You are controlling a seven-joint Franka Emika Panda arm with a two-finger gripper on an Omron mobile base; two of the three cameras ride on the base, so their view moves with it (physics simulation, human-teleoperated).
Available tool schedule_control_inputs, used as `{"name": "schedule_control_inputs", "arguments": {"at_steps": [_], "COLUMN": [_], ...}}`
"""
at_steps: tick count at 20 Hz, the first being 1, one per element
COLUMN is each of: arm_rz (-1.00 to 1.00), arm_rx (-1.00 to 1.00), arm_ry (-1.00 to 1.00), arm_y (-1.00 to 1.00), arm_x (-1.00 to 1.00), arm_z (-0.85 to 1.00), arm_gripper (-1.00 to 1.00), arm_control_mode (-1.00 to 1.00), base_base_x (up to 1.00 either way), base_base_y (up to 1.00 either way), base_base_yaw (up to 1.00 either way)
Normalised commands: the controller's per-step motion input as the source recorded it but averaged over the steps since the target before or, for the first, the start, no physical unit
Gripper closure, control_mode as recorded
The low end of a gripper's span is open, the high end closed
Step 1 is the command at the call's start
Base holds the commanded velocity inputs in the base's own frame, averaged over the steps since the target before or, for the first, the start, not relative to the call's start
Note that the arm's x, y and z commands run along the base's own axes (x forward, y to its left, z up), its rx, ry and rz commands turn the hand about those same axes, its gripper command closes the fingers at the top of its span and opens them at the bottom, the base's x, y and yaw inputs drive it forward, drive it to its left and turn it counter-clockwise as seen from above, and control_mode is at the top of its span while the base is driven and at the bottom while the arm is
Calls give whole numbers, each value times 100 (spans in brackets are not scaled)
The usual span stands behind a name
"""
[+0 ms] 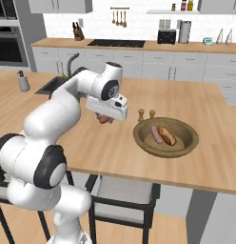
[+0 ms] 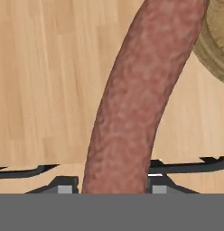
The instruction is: Place one bun and one sausage from the bowl on each plate.
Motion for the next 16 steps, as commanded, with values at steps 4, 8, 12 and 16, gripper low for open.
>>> {"name": "schedule_control_inputs", "arguments": {"at_steps": [4,8,12,16], "arm_rz": [-1,0,1,22], "arm_rx": [0,0,0,-1], "arm_ry": [0,0,1,6], "arm_y": [100,100,100,100], "arm_x": [13,4,2,2], "arm_z": [9,2,0,0], "arm_gripper": [100,100,100,100], "arm_control_mode": [-100,-100,-100,-100], "base_base_x": [0,0,0,0], "base_base_y": [0,0,0,0], "base_base_yaw": [0,0,0,0]}}
